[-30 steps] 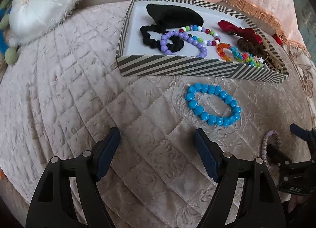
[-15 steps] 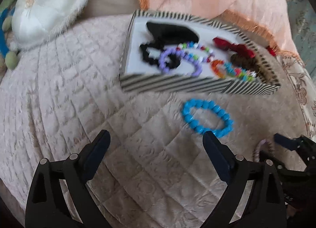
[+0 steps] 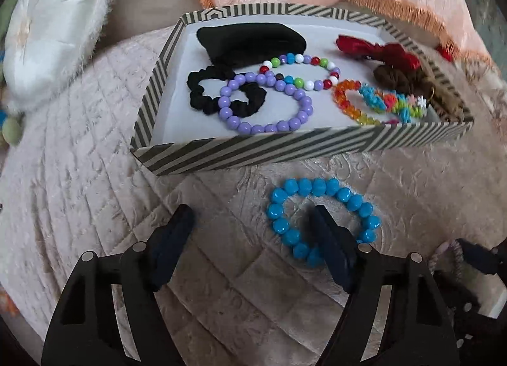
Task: Organize jewelry
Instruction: 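Move the left gripper to the blue bead bracelet and grasp it, then lift the blue bracelet with the left gripper while the right gripper grasps the pale braided bracelet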
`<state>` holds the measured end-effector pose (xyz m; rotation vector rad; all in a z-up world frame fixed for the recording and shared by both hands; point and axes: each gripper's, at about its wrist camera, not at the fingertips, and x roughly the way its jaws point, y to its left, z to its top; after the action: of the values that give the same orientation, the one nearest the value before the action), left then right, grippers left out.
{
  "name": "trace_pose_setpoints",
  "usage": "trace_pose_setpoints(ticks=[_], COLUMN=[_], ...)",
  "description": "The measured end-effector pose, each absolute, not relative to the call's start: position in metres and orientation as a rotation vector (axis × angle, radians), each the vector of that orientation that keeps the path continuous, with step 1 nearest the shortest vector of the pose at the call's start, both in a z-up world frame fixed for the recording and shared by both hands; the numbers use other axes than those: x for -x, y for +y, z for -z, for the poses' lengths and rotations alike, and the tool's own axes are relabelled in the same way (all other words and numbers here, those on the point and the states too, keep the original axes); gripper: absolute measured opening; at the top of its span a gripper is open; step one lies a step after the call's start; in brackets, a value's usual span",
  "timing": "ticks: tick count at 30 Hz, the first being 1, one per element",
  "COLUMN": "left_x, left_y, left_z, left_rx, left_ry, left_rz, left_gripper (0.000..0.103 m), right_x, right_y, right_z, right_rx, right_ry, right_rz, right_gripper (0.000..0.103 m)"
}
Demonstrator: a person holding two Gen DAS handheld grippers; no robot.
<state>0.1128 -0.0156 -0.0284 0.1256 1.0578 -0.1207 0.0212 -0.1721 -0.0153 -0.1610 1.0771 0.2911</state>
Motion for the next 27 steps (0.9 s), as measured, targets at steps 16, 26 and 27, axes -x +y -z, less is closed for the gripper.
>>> trace_pose_setpoints(ticks=[16, 26, 27], left_x=[-0.082, -0.061, -0.059], left_y=[-0.008, -0.003, -0.004], left_z=[-0.001, -0.032, -0.034], left_rx=[-0.041, -0.020, -0.017], left_ry=[0.996, 0.914, 0.905], left_rz=[0.343, 0.423, 0.424], left_gripper=[0.007, 0.007, 0.007], right_x=[-0.012, -0.012, -0.012], right_y=[-0.171, -0.198, -0.197], right_z=[0.000, -0.029, -0.029], right_rx=[0.171, -0.019, -0.025], right_ry=[1.017, 0.898, 0.898], right_rz=[-0.340, -0.319, -0.318], right_gripper=[0.007, 0.007, 0.007])
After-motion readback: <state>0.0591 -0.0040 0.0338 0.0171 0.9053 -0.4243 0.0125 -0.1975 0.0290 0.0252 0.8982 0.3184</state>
